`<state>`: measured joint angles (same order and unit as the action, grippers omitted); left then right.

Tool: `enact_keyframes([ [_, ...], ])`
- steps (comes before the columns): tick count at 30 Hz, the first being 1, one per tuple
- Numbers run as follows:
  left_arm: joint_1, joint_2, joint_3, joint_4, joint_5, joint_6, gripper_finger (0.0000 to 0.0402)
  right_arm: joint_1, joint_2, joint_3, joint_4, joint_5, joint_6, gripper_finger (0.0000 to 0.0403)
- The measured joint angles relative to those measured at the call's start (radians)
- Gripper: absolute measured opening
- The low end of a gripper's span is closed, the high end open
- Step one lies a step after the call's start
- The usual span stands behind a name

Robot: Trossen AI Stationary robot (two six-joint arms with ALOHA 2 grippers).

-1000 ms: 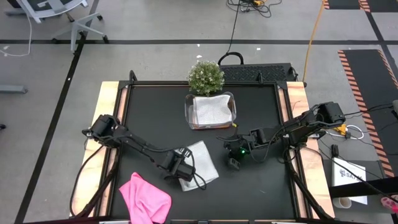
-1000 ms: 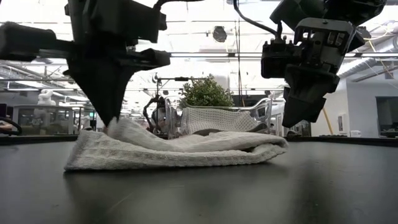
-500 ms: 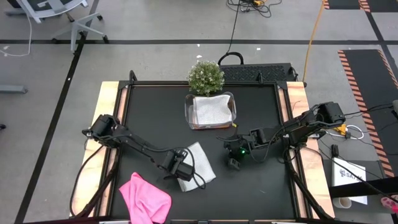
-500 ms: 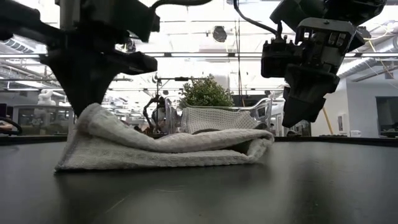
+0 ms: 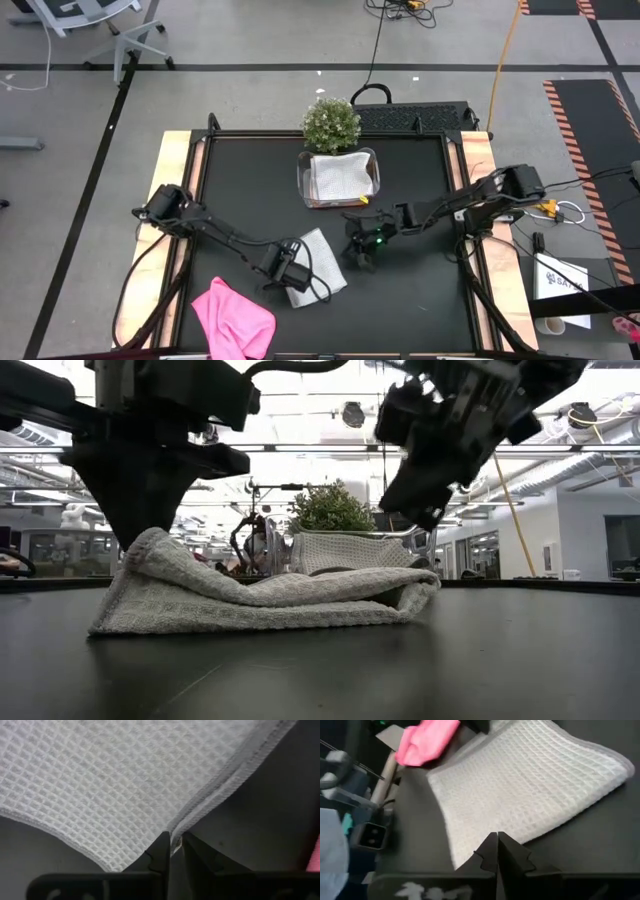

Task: Fold microfiber towels
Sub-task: Fold the gray microfiber towel on the table

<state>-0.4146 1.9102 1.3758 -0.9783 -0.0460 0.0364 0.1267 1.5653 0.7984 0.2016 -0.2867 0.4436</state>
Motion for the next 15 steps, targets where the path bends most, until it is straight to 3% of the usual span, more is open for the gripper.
enact_keyframes([
  [15, -0.042, 0.0, -0.001, 0.058, 0.003, -0.074, 0.0022, -0.014, 0.327, 0.181, 0.018, -0.007, -0.09, 0.0001],
])
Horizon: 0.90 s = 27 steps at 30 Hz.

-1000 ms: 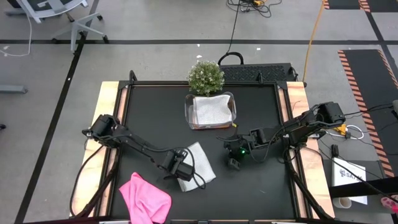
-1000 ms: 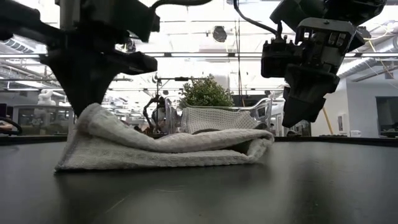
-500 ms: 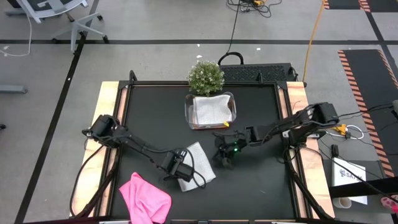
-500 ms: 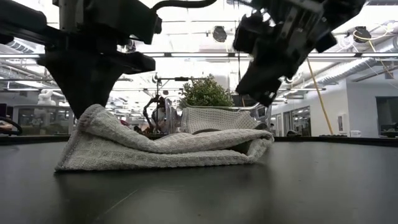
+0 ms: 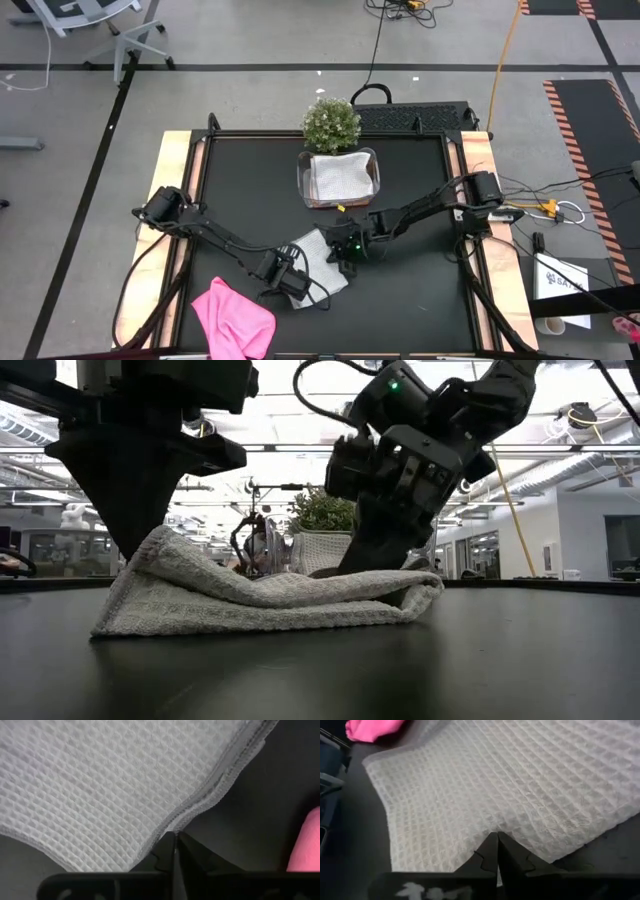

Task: Fold microfiber towels
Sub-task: Fold the gray microfiber towel on the table

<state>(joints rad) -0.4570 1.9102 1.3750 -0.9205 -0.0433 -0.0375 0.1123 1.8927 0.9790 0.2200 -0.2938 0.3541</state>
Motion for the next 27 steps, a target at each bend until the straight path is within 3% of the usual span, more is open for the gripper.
enact_keyframes([
  [7, -0.002, 0.0, 0.0, 0.007, -0.001, -0.038, 0.0003, -0.003, 0.004, -0.02, -0.097, -0.001, -0.003, 0.0],
  [12, -0.001, 0.0, 0.0, 0.002, -0.003, -0.079, 0.0018, -0.014, -0.046, -0.083, -0.173, -0.01, -0.007, 0.0],
  [22, -0.002, 0.002, 0.001, 0.005, -0.004, -0.092, 0.0024, -0.02, -0.265, -0.254, -0.21, 0.056, 0.035, 0.0],
  [24, 0.01, 0.002, 0.012, 0.003, -0.049, -0.073, 0.0013, -0.021, -0.296, -0.276, -0.21, 0.079, 0.059, 0.0],
  [27, 0.051, -0.007, 0.055, 0.032, -0.207, -0.038, 0.0005, -0.021, -0.319, -0.288, -0.207, 0.087, 0.078, 0.0],
])
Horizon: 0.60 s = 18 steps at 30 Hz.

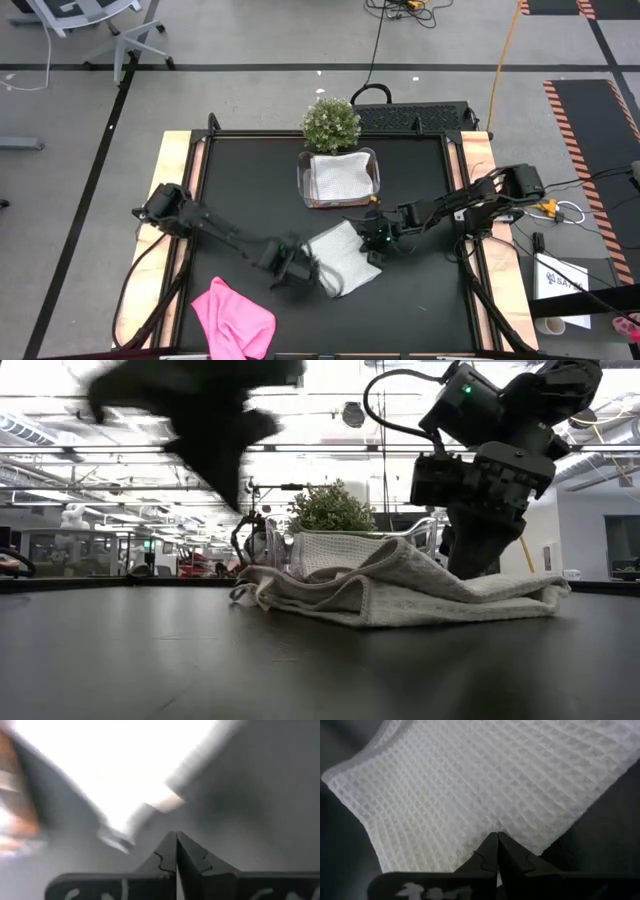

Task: Fold microfiber towels
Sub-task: Fold the gray microfiber towel on the table

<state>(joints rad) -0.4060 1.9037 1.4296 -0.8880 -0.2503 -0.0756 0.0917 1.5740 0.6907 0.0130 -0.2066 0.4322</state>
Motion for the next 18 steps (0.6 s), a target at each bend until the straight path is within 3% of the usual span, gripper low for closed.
enact_keyframes([
  [3, 0.062, -0.003, 0.016, 0.166, -0.091, 0.052, 0.001, 0.001, 0.001, 0.0, 0.015, 0.0, 0.011, 0.0],
  [7, 0.149, 0.018, -0.013, 0.425, 0.032, 0.099, 0.0003, 0.001, 0.0, 0.0, 0.041, 0.002, 0.051, 0.0],
  [9, 0.182, 0.039, -0.039, 0.505, 0.046, 0.1, 0.0006, 0.001, 0.0, 0.0, 0.056, 0.002, 0.059, 0.0],
  [18, 0.252, 0.084, -0.131, 0.641, 0.193, -0.009, 0.0005, 0.024, -0.001, 0.0, 0.117, 0.028, 0.065, 0.0],
])
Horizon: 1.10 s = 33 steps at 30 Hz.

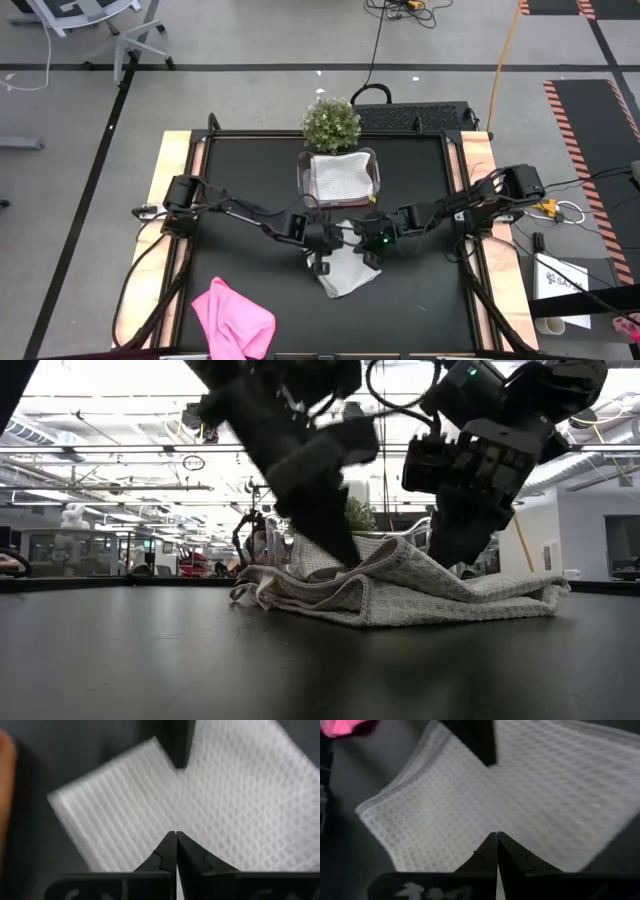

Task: Fold microfiber towels
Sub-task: Fold the gray microfiber towel on the table

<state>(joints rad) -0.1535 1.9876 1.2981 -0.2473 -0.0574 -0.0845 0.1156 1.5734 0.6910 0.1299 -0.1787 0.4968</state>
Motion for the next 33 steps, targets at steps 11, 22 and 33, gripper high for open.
enact_keyframes([
  [11, -0.013, -0.003, -0.14, 0.075, 0.011, -0.076, 0.0006, 0.053, 0.0, -0.002, 0.039, -0.004, 0.007, 0.0],
  [22, -0.011, -0.001, -0.147, 0.097, 0.01, -0.077, 0.0003, 0.195, -0.007, -0.128, 0.055, -0.097, 0.211, 0.0],
  [33, -0.011, 0.0, -0.147, 0.098, 0.009, -0.08, 0.0003, 0.205, -0.232, -0.134, 0.127, 0.002, 0.221, 0.0],
])
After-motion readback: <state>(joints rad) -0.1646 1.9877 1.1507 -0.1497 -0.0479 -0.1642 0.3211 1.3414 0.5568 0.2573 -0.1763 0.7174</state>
